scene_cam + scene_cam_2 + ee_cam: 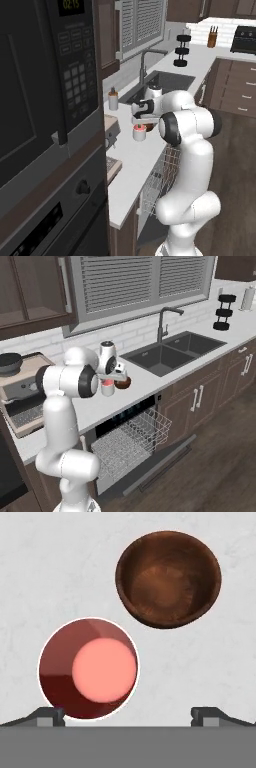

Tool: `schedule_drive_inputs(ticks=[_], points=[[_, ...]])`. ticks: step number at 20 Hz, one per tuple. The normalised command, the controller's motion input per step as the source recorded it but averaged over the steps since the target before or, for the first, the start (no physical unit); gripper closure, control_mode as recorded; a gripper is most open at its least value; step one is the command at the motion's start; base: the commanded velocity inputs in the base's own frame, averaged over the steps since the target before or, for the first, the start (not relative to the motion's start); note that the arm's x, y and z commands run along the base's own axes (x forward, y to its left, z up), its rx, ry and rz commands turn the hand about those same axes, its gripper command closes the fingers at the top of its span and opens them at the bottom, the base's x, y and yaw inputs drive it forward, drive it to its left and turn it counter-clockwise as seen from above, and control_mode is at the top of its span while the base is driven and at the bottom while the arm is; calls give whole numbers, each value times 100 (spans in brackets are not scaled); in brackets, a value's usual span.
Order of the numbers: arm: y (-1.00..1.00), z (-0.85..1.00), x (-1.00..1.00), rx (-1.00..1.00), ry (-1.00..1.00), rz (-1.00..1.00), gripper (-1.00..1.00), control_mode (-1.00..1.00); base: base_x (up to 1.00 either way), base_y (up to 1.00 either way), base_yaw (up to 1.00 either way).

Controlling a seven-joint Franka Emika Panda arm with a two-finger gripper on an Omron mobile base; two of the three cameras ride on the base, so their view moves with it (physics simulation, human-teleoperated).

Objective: Pick up the cup and bowl from the counter, place them in the dishwasher, and close the dishwasher door.

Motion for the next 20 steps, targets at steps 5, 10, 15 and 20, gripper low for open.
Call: schedule_drive_inputs(ticks=[5,10,15,20], points=[[0,-28,46,0,2,-5,-100,-100,0,0,0],[0,-26,27,0,0,-5,-100,-100,0,0,0],[0,-23,4,2,0,-5,-100,-100,0,0,0],[0,-24,8,3,0,-4,-100,-100,0,0,0]])
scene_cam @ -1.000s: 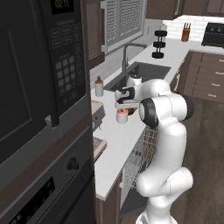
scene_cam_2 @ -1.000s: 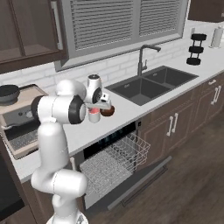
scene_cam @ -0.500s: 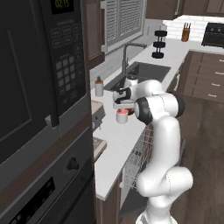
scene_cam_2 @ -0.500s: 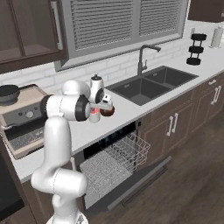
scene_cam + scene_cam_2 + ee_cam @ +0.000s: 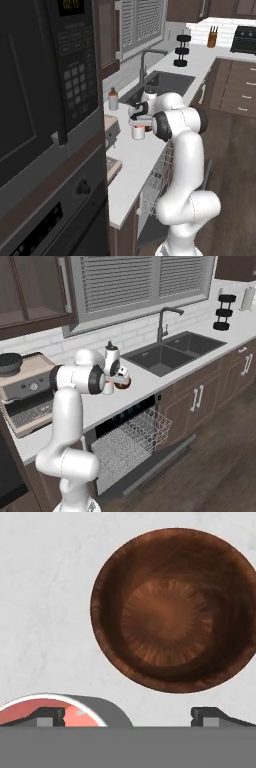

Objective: Pick up the cup and bowl from the counter, place them in the dishwasher, and close the dishwasher door.

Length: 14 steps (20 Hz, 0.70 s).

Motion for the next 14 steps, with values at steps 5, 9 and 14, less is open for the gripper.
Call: schedule_drive_inputs(ticks=[5,9,14], points=[[0,-14,-8,5,0,-3,100,-100,0,0,0],[0,-2,-32,6,0,-3,100,-100,0,0,0],[0,-1,-39,6,0,-3,100,-100,0,0,0]])
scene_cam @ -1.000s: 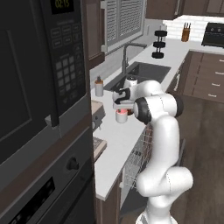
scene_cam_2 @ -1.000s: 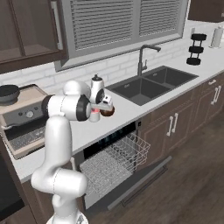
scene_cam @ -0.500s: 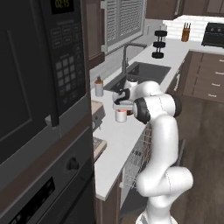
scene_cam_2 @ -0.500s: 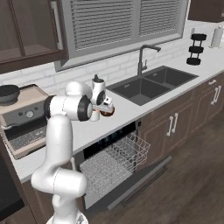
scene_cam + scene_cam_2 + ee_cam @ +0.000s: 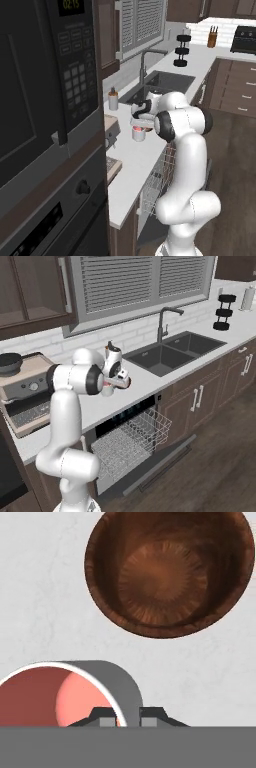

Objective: Pick up the cup and bowl from the counter, place them in the dishwasher, and close the dishwasher door.

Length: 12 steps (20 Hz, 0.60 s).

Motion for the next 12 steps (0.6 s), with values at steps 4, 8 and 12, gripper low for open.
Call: schedule_drive_inputs(ticks=[4,8,12], points=[[0,0,-39,5,0,-4,100,-100,0,0,0],[-31,0,-60,5,-5,-5,100,-100,0,0,0],[-75,7,-85,6,-10,-3,100,-100,0,0,0]])
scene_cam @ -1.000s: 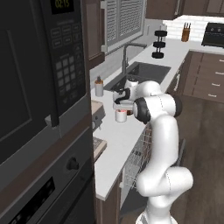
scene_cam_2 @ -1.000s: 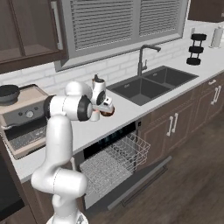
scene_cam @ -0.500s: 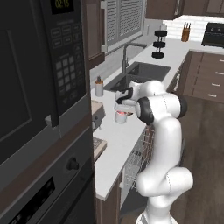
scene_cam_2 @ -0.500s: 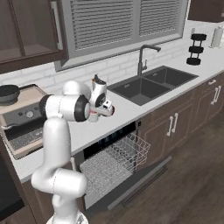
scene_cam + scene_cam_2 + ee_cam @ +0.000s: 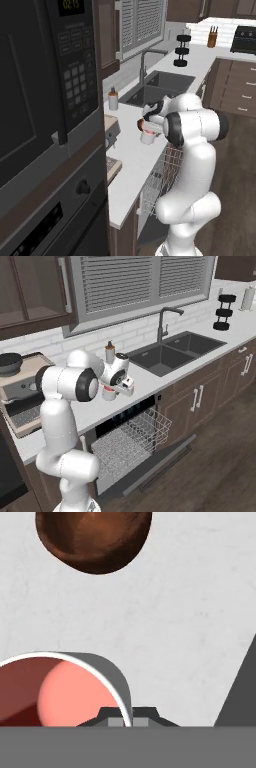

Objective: Pick up the cup and bowl from the counter, place them in the dishwasher, and close the dishwasher door.

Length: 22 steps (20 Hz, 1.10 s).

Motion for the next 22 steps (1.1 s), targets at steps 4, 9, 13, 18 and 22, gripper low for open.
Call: schedule_drive_inputs(ticks=[4,9,13,18,22], points=[[-100,4,-85,7,-8,-2,100,-100,0,0,0],[-100,0,-55,10,-1,-1,100,-100,0,0,0],[-100,-15,-32,13,0,0,100,-100,0,0,0],[-67,-47,1,17,0,0,100,-100,0,0,0],[-28,-64,22,21,0,0,100,-100,0,0,0]])
